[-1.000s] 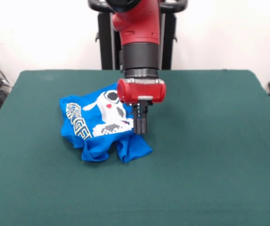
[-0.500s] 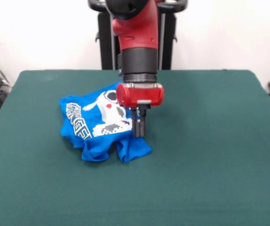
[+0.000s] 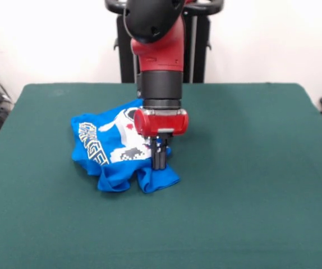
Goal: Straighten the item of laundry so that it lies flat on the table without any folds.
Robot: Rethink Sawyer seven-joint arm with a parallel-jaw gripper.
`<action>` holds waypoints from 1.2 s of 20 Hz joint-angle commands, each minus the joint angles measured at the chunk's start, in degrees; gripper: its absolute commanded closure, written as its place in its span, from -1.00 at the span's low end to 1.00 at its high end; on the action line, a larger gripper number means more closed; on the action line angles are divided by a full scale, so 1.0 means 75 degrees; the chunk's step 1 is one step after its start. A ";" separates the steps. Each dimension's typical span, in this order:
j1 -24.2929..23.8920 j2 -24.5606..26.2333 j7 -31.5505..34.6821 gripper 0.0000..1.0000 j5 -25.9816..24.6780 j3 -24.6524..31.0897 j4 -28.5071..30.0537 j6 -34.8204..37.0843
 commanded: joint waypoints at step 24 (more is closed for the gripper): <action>0.0018 0.0565 -0.0458 -1.00 -0.0426 0.0896 -0.0810 -0.1088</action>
